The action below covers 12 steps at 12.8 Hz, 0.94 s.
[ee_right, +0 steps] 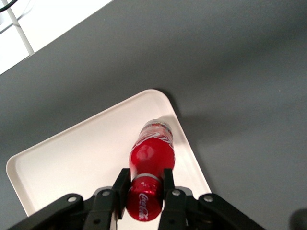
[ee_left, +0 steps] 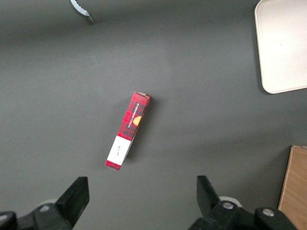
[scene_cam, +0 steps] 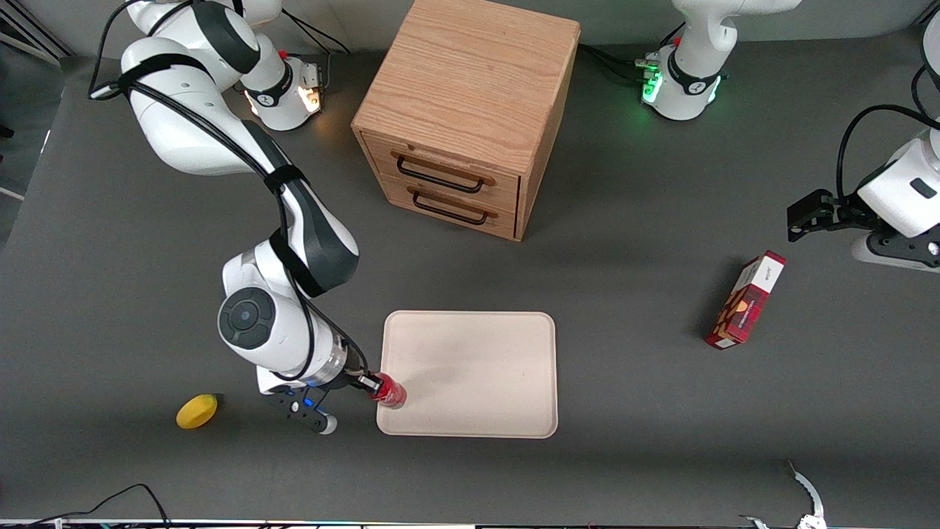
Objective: Place coke bottle on tray
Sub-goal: 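Lower the bottle upright onto the tray's rim area and open the right gripper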
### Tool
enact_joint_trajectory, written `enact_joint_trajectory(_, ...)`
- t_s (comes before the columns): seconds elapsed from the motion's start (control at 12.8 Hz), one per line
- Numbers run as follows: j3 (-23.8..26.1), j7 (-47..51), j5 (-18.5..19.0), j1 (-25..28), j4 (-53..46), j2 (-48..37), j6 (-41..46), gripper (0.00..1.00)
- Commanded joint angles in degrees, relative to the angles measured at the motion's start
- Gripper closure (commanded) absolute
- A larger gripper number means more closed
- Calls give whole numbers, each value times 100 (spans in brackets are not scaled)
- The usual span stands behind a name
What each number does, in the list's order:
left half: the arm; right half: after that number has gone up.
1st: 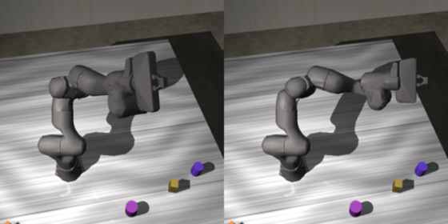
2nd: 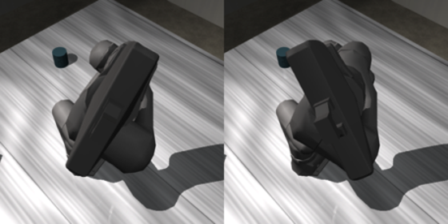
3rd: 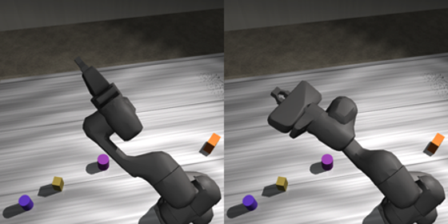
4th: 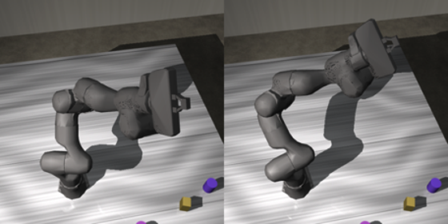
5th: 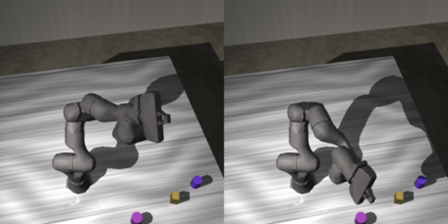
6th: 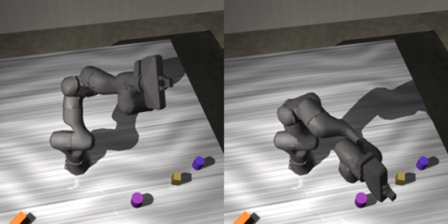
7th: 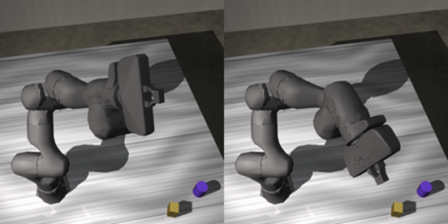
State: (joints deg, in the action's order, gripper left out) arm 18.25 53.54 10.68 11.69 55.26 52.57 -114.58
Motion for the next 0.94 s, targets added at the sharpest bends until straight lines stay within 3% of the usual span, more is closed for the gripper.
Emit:
enact_joint_trajectory(0.0, 74, 192, 189, 44, -306, 183, 41, 35)
enact_joint_trajectory(0.16, 74, 166, 206, 27, -297, 183, -29, 0)
enact_joint_trajectory(0.47, 109, 61, 258, -8, -306, -105, 276, 0)
enact_joint_trajectory(0.62, 344, -168, 687, -61, -297, -535, 969, 0)
enact_joint_trajectory(0.78, 740, -334, 821, -298, -271, -1237, 2004, 0)
enact_joint_trajectory(0.86, 777, -875, 804, -447, -149, -1667, 2480, 0)
